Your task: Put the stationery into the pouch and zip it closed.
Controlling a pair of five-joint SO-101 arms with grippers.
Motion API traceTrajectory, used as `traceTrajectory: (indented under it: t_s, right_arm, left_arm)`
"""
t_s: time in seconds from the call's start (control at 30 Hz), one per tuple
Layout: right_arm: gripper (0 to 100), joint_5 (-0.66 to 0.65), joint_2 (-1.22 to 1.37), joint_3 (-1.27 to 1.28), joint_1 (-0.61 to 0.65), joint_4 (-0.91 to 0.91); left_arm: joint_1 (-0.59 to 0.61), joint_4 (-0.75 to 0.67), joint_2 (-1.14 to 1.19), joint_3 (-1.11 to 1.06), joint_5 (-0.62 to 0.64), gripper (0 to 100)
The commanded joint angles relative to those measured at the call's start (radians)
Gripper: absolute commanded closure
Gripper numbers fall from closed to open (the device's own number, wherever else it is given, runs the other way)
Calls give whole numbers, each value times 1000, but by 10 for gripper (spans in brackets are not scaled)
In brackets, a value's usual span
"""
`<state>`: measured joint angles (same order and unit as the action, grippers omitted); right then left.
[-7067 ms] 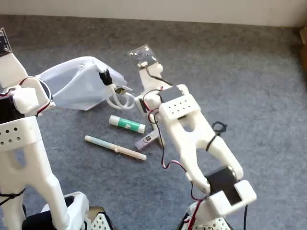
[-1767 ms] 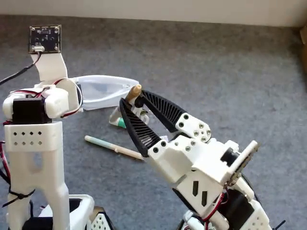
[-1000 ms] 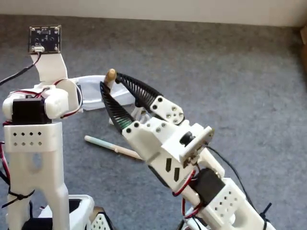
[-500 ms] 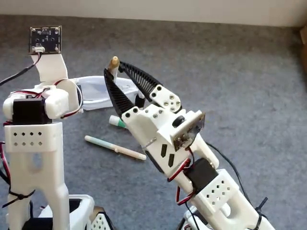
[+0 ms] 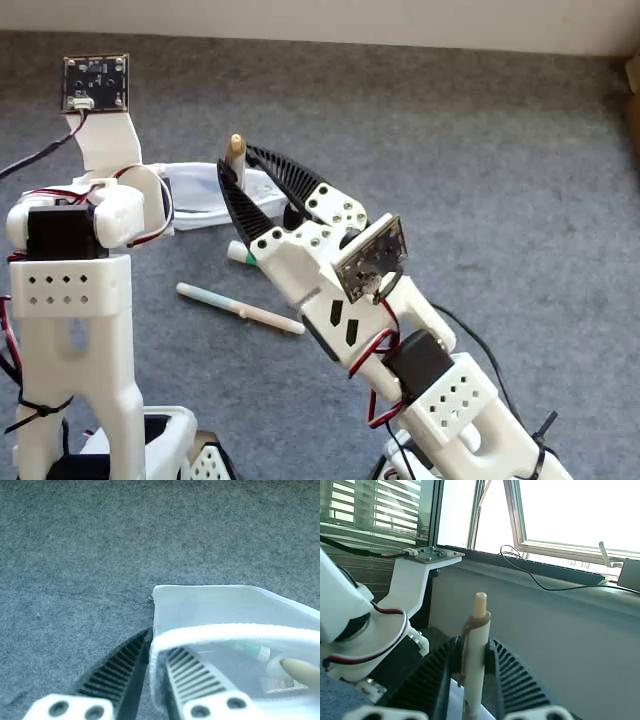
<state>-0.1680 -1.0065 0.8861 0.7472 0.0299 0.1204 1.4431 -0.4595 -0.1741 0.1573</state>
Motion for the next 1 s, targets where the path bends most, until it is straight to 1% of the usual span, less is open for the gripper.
traceTrajectory:
  t_s: [0.0, 0.23, 0.4, 0.97]
  right_arm:
    - [992, -15, -1, -1, -10, 18]
    - [982, -15, -1, -1, -8, 18]
    - [869, -9, -2, 12, -13, 21]
    - [868, -14, -12, 24, -15, 41]
  left_arm:
    - [-16, 6, 1, -19, -9, 993]
    - [-16, 6, 1, -19, -9, 993]
    - [-16, 6, 1, -21, -9, 993]
    - [-15, -3, 1, -45, -9, 993]
